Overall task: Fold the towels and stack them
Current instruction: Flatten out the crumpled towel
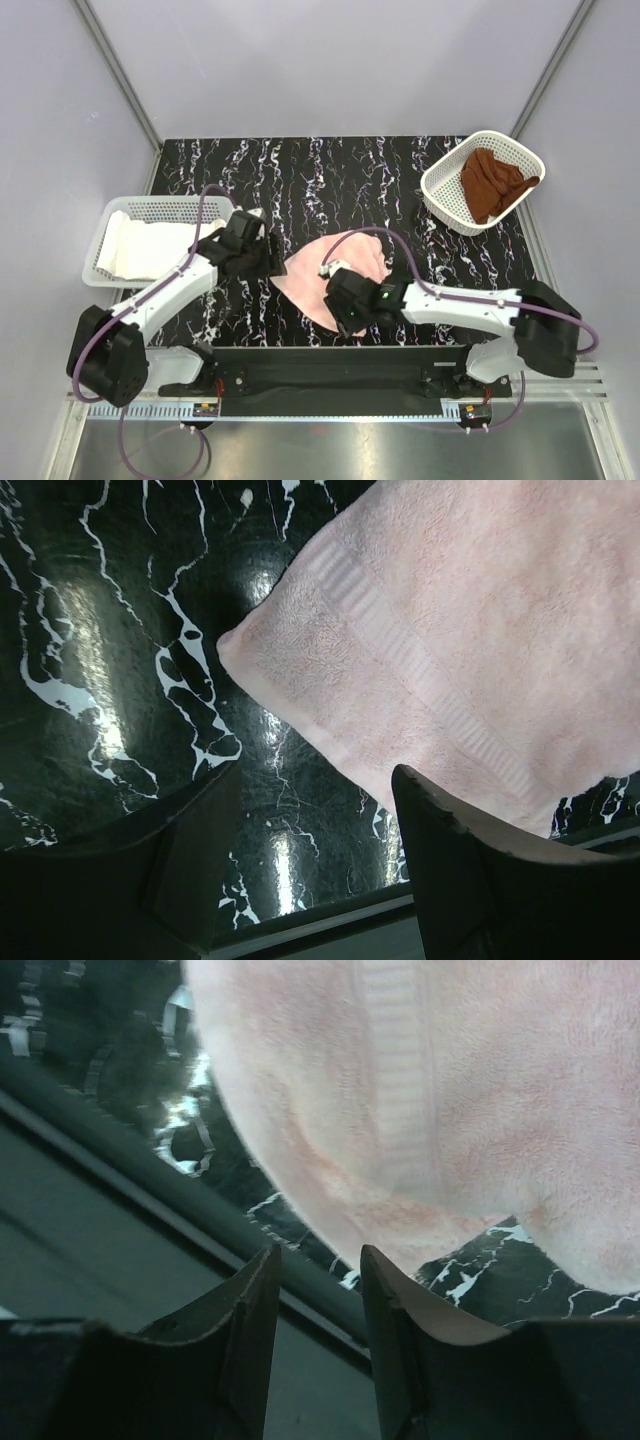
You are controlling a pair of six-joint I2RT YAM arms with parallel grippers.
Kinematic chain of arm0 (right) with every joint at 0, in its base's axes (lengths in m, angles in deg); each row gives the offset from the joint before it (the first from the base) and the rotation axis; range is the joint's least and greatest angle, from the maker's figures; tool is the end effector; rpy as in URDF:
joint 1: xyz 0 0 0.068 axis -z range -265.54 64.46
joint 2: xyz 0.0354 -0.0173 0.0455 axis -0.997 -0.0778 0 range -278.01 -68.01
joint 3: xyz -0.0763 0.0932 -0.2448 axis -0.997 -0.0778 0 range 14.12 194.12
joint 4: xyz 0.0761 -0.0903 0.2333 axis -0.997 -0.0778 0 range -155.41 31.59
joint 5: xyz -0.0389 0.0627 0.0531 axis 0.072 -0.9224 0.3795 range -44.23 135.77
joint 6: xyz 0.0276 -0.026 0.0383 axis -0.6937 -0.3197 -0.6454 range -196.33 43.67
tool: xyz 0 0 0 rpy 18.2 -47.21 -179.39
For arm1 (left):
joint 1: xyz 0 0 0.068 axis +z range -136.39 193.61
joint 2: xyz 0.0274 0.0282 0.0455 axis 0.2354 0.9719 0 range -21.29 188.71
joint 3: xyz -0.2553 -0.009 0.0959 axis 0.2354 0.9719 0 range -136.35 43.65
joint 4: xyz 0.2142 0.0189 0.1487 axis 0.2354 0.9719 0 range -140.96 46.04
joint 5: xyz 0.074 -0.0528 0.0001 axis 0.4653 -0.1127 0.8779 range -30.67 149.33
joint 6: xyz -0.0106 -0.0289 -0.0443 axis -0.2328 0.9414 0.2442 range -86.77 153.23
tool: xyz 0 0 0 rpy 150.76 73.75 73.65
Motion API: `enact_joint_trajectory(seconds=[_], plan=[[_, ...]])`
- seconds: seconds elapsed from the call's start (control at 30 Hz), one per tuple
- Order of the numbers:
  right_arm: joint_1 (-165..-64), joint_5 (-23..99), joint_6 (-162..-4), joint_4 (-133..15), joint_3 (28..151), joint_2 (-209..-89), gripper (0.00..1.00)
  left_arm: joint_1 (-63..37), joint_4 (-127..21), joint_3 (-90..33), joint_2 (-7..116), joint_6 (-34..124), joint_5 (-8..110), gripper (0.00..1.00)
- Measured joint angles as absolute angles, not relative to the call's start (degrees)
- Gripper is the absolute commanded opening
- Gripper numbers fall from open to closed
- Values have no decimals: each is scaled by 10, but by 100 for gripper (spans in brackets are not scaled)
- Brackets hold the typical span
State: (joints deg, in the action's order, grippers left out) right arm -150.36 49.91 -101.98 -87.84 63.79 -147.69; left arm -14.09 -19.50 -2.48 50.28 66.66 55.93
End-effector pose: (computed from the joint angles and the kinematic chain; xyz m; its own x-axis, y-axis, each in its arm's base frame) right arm 0.1173 0.2438 0.2084 -0.7141 -0.5044 -0.4854 -0.6410 0.7498 0.1639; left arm 0.2144 -0.1150 0.2212 -0.8905 -0.1535 -0.4284 0.0026 0.9396 -0.3422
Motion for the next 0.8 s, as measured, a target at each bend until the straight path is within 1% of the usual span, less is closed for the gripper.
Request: enact_joint_trajectory(seconds=[0.13, 0.33, 0.4, 0.57, 0.73, 0.8], plan=[[-1519, 546, -1009, -884, 638, -1537, 43, -120, -188, -36, 491, 654, 556, 68], [-1521, 580, -994, -898, 656, -1581, 44, -108, -176, -39, 488, 637, 553, 68], [-1523, 584, -990, -898, 664, -1593, 45, -106, -173, -39, 488, 632, 551, 68], [-1536, 580, -985, -899, 666, -1597, 46, -104, -166, -40, 488, 623, 551, 68], [-1546, 566, -982, -902, 674, -1597, 52, -99, -165, -41, 488, 619, 551, 68], [-1550, 566, -982, -903, 679, -1597, 52, -99, -165, -43, 488, 617, 551, 68]])
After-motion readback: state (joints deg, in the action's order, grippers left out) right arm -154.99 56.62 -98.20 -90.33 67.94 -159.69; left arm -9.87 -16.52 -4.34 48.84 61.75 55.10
